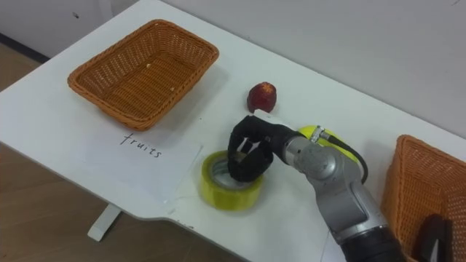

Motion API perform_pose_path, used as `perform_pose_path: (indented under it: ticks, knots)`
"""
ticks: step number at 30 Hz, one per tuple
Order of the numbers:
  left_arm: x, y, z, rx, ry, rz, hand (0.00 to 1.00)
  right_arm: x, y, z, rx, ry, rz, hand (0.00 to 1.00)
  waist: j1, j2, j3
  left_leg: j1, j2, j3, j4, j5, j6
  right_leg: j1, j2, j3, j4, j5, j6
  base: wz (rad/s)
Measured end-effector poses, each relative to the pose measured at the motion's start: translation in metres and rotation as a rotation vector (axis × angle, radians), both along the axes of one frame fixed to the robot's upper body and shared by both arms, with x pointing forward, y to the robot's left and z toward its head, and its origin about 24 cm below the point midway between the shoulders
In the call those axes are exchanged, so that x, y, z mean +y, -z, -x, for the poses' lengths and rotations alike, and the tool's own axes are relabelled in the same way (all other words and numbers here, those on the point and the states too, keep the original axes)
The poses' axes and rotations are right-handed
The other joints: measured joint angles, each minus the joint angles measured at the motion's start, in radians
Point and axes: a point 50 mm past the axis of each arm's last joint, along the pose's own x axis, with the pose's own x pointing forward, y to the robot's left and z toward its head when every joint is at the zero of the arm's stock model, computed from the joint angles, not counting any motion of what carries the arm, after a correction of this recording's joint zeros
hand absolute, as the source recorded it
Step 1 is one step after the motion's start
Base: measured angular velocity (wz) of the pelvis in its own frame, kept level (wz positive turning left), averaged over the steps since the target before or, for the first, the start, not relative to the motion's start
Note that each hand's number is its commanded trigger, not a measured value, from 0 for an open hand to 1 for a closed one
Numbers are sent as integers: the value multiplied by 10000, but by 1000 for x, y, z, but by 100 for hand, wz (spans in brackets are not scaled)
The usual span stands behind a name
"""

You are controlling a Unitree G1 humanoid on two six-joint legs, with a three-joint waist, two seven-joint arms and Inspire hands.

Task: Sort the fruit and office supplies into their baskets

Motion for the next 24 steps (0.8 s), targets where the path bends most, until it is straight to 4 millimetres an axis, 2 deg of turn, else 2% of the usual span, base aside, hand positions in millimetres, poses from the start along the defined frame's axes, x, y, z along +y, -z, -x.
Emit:
perform_pose_path:
  ticks: [6,9,13,18,21,22,24]
  knots:
    - [1,0,1,8,-14,-125,0,0,0,0,5,4,9,100,-61,34,4,10,3,-17,16,0,0,12,3,66,0,0,0,0]
    - [2,0,4,48,-66,-205,0,-1,-1,0,3,-24,3,100,-213,95,-8,14,-2,9,14,1,0,13,-5,78,1,0,0,0]
    - [3,-1,4,-134,-438,-198,0,-10,-4,-1,-92,175,103,100,-359,144,-24,7,-3,24,2,1,0,-56,9,197,2,0,0,-4]
    - [5,-1,8,-262,-879,-385,0,-17,-29,-2,-1181,392,-146,100,-508,150,-38,65,28,294,9,3,0,-134,50,620,0,0,0,-16]
    - [6,-3,6,-559,-974,-614,0,-21,-43,-2,-1873,569,-192,100,-809,176,-46,108,25,319,7,2,-1,-98,48,698,5,0,0,-1]
    - [7,-3,6,-624,-1037,-637,0,-25,-48,-2,-2081,704,-254,100,-855,210,-37,144,20,342,3,2,0,-86,56,892,6,0,0,-4]
    - [7,-3,7,-639,-1143,-648,0,-31,-53,-1,-2314,970,-369,100,-999,213,-71,172,18,365,2,2,0,-74,53,960,29,0,0,-6]
